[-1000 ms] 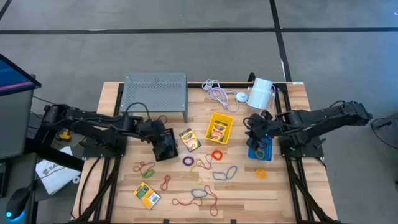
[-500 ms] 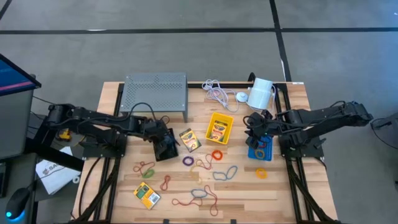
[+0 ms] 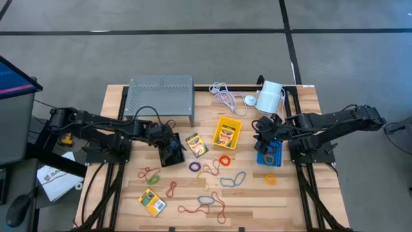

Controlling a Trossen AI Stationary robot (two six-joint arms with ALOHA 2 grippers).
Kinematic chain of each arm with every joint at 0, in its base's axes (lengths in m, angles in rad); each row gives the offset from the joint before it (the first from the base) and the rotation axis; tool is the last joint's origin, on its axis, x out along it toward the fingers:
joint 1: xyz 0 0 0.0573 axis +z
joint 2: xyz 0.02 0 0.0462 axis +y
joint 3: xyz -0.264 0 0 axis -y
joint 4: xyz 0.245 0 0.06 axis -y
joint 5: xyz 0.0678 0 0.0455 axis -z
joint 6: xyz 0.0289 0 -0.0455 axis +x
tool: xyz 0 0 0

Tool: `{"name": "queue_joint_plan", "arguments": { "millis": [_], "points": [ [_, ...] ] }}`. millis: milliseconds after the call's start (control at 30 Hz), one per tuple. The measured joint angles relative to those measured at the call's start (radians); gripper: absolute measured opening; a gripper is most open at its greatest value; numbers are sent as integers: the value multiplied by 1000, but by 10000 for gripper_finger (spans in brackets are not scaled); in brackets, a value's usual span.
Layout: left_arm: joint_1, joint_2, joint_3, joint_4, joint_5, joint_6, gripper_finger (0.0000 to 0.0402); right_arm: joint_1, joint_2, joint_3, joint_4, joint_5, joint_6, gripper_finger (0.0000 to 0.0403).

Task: Pick & Place Office Desk Supplies
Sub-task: Put the blue rubber band into the black bin, then put the red rubber band into the black bin

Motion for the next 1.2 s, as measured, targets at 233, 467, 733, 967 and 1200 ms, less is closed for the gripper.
{"name": "queue_joint_plan", "arguments": {
  "millis": [233,467,733,967,1200],
  "points": [
    [0,0,0,-1,0,0,2,0,0,0,0,0,0,107],
    [-1,0,0,-1,13,32,61,0,0,0,0,0,0,107],
    [-1,-1,1,8,25,29,186,0,0,0,-1,0,-8,107],
    [-1,-1,33,17,24,3,231,0,0,0,-1,0,-11,107],
    [-2,-27,100,-23,157,33,216,0,0,0,-1,0,-10,107]
  ]
}}
